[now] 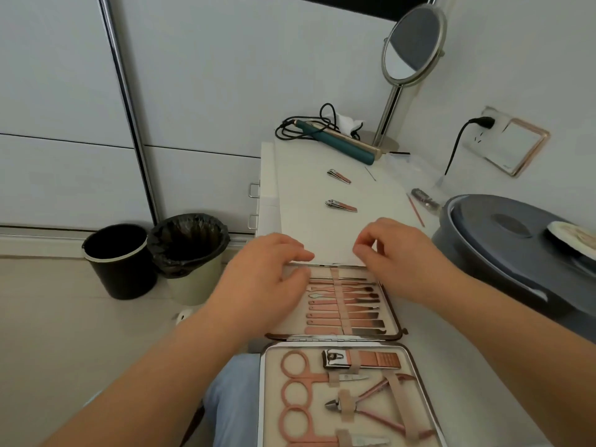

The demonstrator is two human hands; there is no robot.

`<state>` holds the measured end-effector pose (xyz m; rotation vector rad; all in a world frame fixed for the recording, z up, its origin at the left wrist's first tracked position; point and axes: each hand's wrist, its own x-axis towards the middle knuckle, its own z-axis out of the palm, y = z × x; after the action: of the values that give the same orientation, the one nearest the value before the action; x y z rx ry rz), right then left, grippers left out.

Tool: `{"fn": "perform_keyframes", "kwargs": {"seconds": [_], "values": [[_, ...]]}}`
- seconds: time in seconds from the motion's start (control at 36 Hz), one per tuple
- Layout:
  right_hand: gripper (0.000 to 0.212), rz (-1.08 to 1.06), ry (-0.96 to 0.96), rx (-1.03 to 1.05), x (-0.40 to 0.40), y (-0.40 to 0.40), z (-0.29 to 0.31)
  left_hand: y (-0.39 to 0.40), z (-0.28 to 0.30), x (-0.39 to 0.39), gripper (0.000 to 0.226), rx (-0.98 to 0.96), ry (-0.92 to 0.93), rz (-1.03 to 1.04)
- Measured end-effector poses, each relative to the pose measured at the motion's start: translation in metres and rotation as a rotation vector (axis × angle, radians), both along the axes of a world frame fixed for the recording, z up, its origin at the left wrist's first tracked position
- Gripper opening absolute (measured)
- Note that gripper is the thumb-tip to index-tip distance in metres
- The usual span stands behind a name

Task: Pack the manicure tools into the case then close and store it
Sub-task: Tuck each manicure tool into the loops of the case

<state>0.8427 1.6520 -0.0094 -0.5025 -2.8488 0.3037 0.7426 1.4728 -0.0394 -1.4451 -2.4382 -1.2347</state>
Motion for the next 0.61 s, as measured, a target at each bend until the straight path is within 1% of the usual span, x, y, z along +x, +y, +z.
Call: {"fn": "perform_keyframes", "kwargs": {"seconds": [0.08,0.17,0.25,0.33,0.39,0.47,0.53,0.61], "values": [[0.009,-0.147,0.074,0.011,-0.024,0.006,0.000,-0.004,-0.002,-0.007,0.025,-0.023,-0.027,0.007],[0.019,-0.273,0.117,0.028,-0.051,0.019,-0.001,-0.008,-0.010,-0.009,0.022,-0.030,-0.099,-0.023],[0.028,-0.365,0.147,-0.006,-0.079,0.042,0.000,-0.012,-0.018,-0.012,0.021,0.030,-0.191,-0.025],[0.034,-0.463,0.074,0.026,-0.103,0.070,-0.001,-0.012,-0.025,-0.014,0.022,0.116,-0.291,-0.030],[0.031,-0.514,0.004,0.035,-0.116,0.087,-0.004,-0.011,-0.031,-0.014,0.024,0.157,-0.330,-0.041],[0.025,-0.565,-0.045,-0.004,-0.131,0.107,-0.010,-0.011,-0.035,-0.015,0.024,0.211,-0.353,-0.070],[0.034,-0.568,-0.087,-0.007,-0.140,0.117,-0.015,-0.012,-0.035,-0.018,0.023,0.223,-0.343,-0.100],[0.043,-0.564,-0.155,-0.012,-0.149,0.128,-0.018,-0.013,-0.036,-0.023,0.028,0.229,-0.362,-0.145]]}}
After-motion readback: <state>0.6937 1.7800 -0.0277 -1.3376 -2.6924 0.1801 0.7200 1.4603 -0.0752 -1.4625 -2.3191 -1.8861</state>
